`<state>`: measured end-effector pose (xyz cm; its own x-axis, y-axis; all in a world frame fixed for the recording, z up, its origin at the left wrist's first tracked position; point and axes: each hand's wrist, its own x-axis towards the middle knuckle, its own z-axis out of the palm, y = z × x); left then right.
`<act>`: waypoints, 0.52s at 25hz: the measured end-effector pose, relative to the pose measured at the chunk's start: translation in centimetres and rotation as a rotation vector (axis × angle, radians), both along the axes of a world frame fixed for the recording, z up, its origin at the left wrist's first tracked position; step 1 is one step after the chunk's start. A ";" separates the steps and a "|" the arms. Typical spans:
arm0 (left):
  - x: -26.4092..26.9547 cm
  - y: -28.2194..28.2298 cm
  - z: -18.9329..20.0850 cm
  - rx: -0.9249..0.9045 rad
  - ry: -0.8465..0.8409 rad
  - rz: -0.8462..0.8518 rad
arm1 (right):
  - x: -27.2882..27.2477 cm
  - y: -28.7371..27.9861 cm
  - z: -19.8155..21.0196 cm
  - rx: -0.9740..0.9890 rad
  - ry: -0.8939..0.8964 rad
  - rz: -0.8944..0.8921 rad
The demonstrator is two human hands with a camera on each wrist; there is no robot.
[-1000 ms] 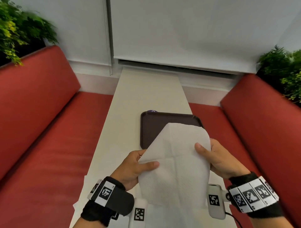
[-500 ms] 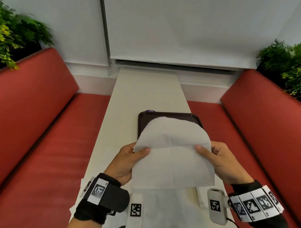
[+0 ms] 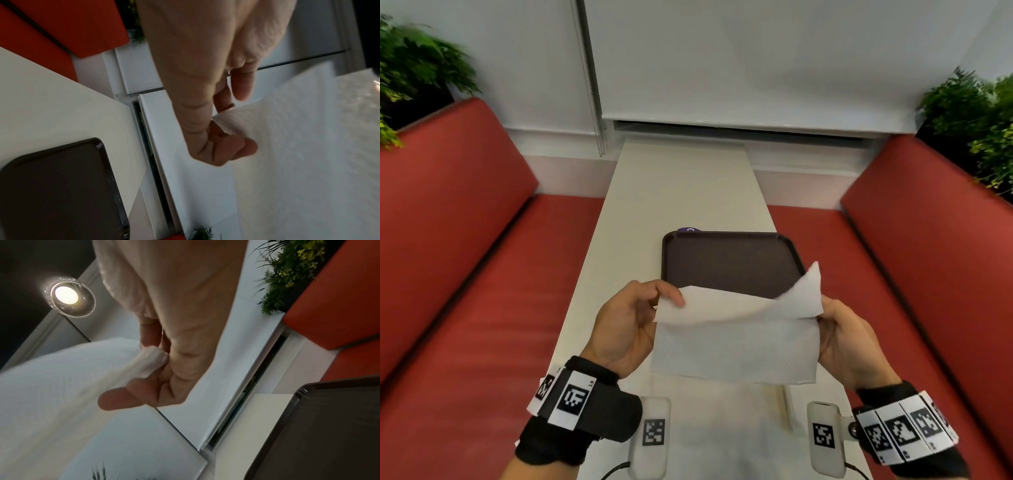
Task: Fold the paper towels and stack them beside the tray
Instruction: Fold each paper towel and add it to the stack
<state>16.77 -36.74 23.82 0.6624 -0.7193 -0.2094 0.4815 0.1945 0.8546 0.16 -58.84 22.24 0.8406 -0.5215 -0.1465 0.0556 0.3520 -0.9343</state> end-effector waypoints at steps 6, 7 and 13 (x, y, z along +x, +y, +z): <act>-1.0 -0.5 -1.2 0.104 -0.226 -0.113 | -1.6 -0.3 -1.2 -0.048 0.131 -0.057; -1.2 -0.8 -1.9 0.135 -0.240 -0.145 | -2.2 -0.5 -2.2 -0.052 0.122 -0.067; -2.9 -6.6 -7.5 0.478 -0.530 -0.076 | -8.2 -1.5 -8.3 -0.246 0.390 -0.284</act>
<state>13.83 -43.31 16.32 0.7139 -0.6775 -0.1770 -0.0244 -0.2767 0.9606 -8.08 -60.29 13.96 0.5691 -0.7787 -0.2642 -0.2505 0.1419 -0.9577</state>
